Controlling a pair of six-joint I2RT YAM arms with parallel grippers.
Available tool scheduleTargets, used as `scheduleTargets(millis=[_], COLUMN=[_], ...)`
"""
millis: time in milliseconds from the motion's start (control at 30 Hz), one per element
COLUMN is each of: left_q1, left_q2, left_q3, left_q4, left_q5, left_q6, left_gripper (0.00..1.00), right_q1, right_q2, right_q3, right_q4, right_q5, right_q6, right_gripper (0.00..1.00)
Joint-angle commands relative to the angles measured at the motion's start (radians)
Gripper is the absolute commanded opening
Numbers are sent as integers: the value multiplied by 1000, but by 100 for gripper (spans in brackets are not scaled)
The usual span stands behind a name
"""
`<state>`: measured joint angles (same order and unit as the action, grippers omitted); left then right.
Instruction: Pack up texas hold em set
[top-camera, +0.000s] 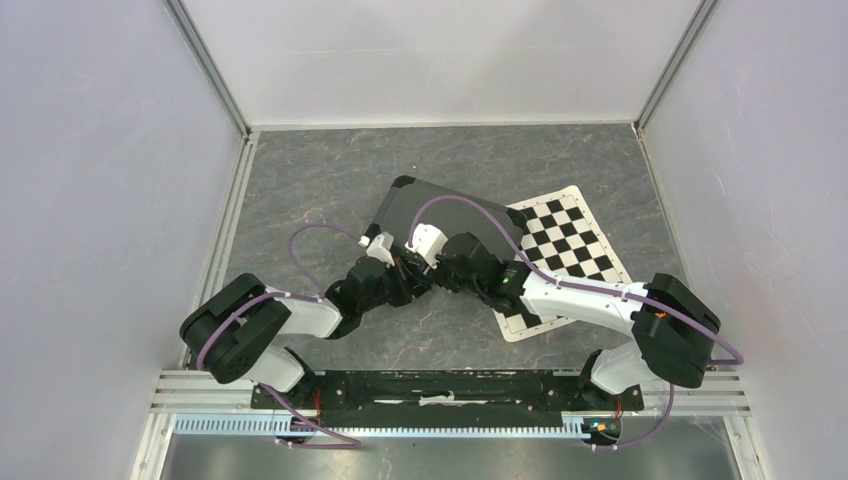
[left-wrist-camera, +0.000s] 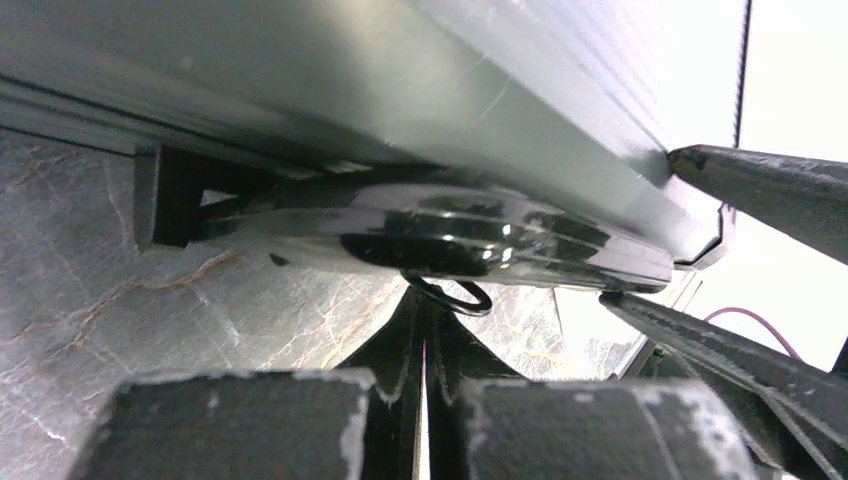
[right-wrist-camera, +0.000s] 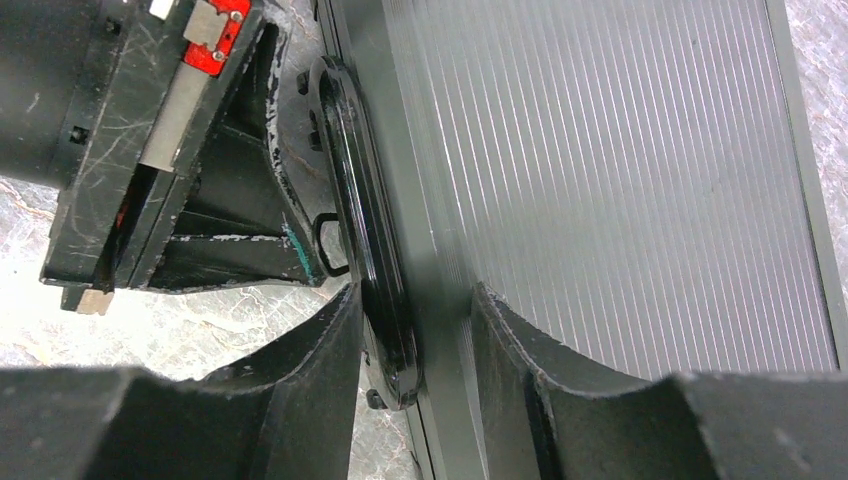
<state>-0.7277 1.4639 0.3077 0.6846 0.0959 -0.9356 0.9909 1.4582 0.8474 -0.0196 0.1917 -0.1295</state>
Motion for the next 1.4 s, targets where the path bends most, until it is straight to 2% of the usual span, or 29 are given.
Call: scheduleTargets(millis=[0,100,200,467,600,733,1000,1167,1267,1367], left_q1=[4,4,4,4,4,5,5,5,5,5], left_q2=[-2,-11,-13,-27,-31,-32,-48,-63,-85,-115], left_q3=[33,32,32,27,26,21,18,15,4,4], left_q4=[44,34,23,20,18,21,16,-4,-25,-109], left_q5=[-34,-48,-55,-73,-75,-77,-86,-87,-92,-119], left_q6=[3,6,11,12,14,14,18,24,28,38], left_gripper=[2,2,2,2,2,2,2,2,2,2], right_q1=[3,16,33,88,103,111,114,114,114,114], right_q2=[86,104,127,200,230,265,295,294,298,298], right_q3=[-54,-45,-29,18,28,44,37,39,41,42], right_q4=[-196,-204,-214,-256,-267,-285,-279,-278,-277,-276], right_q5=[-42,-4,47,212,254,319,363,379,386,387], right_q6=[24,15,13,16,19,30,37,42,44,45], right_gripper=[50,63,71,77,77,72,69,51,37,29])
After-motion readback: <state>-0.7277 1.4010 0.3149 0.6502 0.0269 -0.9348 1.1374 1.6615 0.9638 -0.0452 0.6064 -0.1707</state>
